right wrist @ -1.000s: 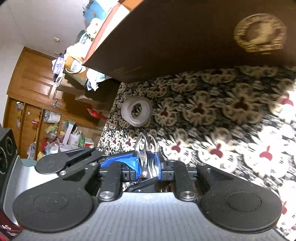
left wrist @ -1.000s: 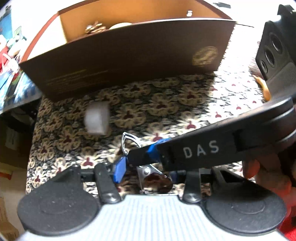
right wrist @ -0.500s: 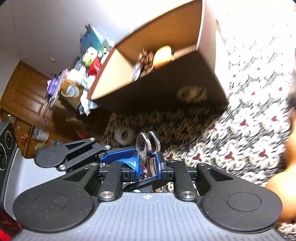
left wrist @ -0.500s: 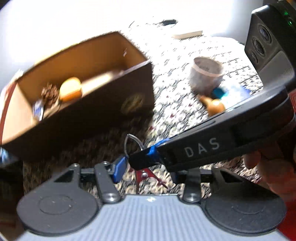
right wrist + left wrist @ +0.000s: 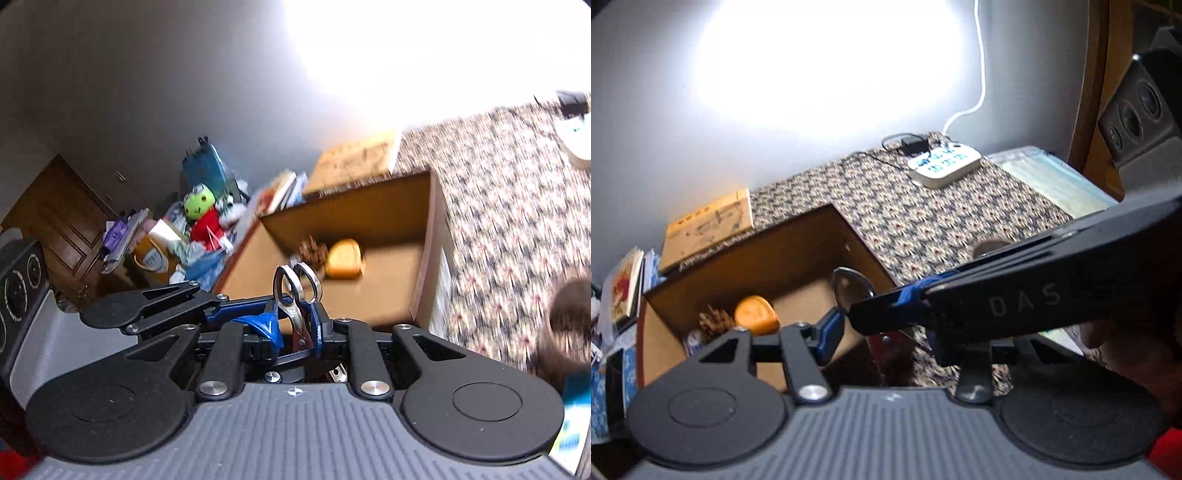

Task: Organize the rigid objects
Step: 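Lift the scissors with the right gripper up over the box, then lower the scissors with the right gripper beside the correction tape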

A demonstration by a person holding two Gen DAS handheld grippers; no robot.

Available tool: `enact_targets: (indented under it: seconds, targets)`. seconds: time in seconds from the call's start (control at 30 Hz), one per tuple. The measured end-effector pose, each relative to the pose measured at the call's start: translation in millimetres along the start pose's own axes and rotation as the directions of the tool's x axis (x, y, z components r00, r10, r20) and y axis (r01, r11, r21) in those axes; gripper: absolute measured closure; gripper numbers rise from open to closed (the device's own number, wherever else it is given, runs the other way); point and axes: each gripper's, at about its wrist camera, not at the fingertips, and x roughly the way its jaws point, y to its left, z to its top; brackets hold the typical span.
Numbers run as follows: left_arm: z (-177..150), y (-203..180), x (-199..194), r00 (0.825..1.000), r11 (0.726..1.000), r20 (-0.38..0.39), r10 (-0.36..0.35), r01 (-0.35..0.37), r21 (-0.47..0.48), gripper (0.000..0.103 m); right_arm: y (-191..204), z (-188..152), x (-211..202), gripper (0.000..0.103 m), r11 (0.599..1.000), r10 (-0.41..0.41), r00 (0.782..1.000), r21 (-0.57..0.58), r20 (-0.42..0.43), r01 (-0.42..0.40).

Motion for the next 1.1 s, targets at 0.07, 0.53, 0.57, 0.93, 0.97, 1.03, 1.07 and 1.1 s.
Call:
enact_targets:
  seconds: [0.07,0.53,0.57,0.93,0.97,1.03,1.07,1.1]
  targets:
    - [6,15,-1,1.000,1.000,0.017,0.015,-0.015,0.000,0.062,8,12,12,0.103,0.999,-0.001,1.000,-0.035,0.014,0.001]
    - [-2,135,56,0.992,0.991,-0.124,-0.006,-0.011,-0.136,0.062,18,45,134,0.103,0.999,-0.035,0.991,0.005,-0.132,0.036]
    - [-4,142,63,0.990,0.989,-0.143,-0.014,-0.008,-0.147,0.062,17,45,144,0.103,0.999,-0.042,0.987,0.014,-0.154,0.045]
    - [-31,198,115,0.940,0.967,-0.331,-0.079,-0.008,-0.253,0.062,6,37,215,0.103,0.973,-0.049,0.936,0.194,-0.350,0.123]
    - [-33,201,118,0.934,0.967,-0.348,-0.079,-0.013,-0.255,0.062,6,36,219,0.103,0.969,-0.047,0.932,0.208,-0.360,0.130]
    - [-35,206,124,0.925,0.966,-0.373,-0.079,-0.021,-0.256,0.062,4,33,226,0.103,0.961,-0.047,0.925,0.235,-0.378,0.144]
    - [-36,207,126,0.920,0.967,-0.384,-0.078,-0.025,-0.255,0.062,4,32,229,0.103,0.956,-0.045,0.921,0.250,-0.388,0.151]
    - [-38,209,128,0.916,0.966,-0.395,-0.077,-0.029,-0.255,0.062,3,31,232,0.103,0.952,-0.042,0.917,0.264,-0.396,0.157]
